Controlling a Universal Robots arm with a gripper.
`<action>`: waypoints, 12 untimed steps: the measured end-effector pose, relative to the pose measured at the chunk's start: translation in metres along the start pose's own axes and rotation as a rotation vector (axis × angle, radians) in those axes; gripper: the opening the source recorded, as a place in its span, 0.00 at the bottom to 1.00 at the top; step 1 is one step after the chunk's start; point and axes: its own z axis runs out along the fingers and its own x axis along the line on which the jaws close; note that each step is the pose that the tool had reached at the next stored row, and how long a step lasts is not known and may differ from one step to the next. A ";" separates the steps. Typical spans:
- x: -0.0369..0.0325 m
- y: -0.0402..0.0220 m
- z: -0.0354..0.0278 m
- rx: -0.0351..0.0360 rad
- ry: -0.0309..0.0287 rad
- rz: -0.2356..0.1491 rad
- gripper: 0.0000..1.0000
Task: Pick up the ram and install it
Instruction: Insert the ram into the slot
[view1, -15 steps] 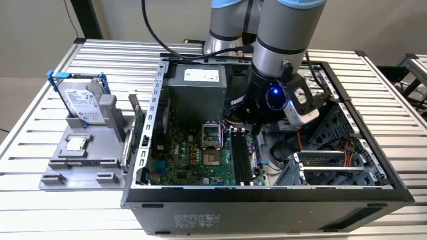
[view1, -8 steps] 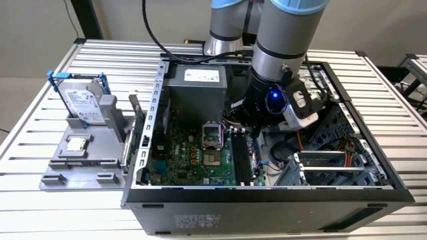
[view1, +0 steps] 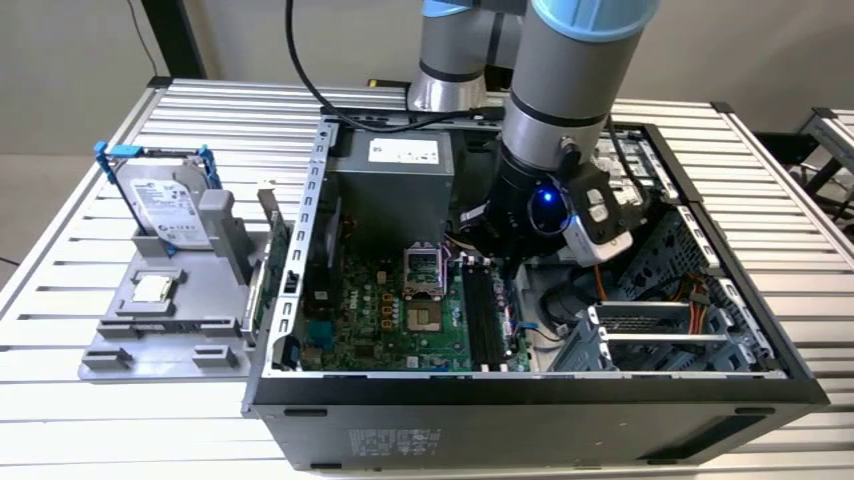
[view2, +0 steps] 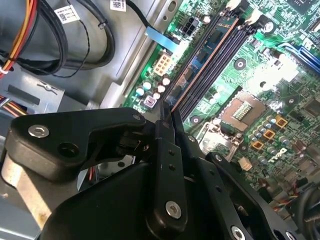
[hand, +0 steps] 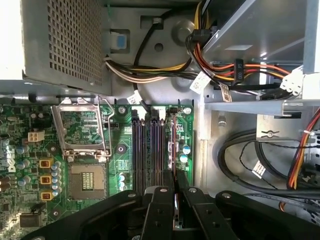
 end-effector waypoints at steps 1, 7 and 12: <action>0.0001 0.0000 0.0013 0.0001 0.0000 0.000 0.00; 0.0004 -0.0001 0.0104 0.0017 0.0000 0.000 0.00; 0.0009 -0.0004 0.0144 0.0020 0.0000 0.000 0.00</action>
